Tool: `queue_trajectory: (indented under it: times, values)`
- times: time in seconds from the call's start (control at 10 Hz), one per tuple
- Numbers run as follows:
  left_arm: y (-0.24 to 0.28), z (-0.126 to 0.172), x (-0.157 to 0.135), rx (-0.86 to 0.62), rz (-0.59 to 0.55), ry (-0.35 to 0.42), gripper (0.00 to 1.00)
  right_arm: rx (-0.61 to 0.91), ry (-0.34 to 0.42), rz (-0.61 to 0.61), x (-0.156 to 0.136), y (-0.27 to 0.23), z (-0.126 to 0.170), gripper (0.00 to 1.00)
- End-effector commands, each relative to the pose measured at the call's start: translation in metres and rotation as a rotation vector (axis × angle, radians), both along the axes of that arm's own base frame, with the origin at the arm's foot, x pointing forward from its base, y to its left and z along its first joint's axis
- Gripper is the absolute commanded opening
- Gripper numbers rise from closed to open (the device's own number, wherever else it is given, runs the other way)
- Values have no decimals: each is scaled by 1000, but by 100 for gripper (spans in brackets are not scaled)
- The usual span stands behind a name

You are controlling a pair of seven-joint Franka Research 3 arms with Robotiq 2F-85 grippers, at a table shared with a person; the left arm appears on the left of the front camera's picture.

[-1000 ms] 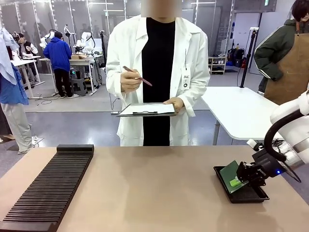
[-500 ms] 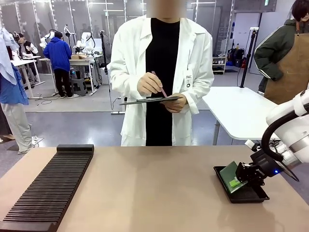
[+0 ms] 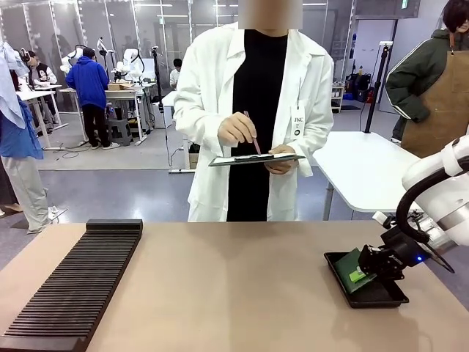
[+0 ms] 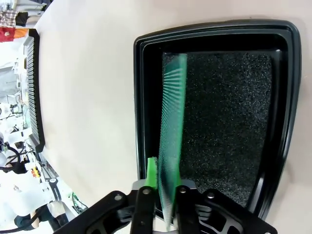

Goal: Inspect the PCB.
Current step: Place the Blank PCB in the ESD tray.

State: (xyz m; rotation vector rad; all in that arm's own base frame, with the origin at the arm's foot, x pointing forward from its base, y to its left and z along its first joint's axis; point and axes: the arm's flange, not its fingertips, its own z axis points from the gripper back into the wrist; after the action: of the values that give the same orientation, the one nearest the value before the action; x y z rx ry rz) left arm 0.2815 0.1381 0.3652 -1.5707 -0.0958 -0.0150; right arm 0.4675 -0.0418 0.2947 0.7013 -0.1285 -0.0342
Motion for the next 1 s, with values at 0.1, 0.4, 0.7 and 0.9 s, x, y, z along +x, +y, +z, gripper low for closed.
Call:
queue_trajectory:
  times: [0.1,0.4,0.7,0.9]
  values:
    - [0,2,1,6,2,15,100,-36,16,-30,0,-3,8,71]
    - [0,2,1,6,2,15,100,-79,-81,-55,-7,-13,29,100]
    - [0,2,1,6,2,15,100,-153,-128,-87,-15,-18,47,99]
    - [0,2,1,6,2,15,100,-157,-149,-101,-17,-19,57,100]
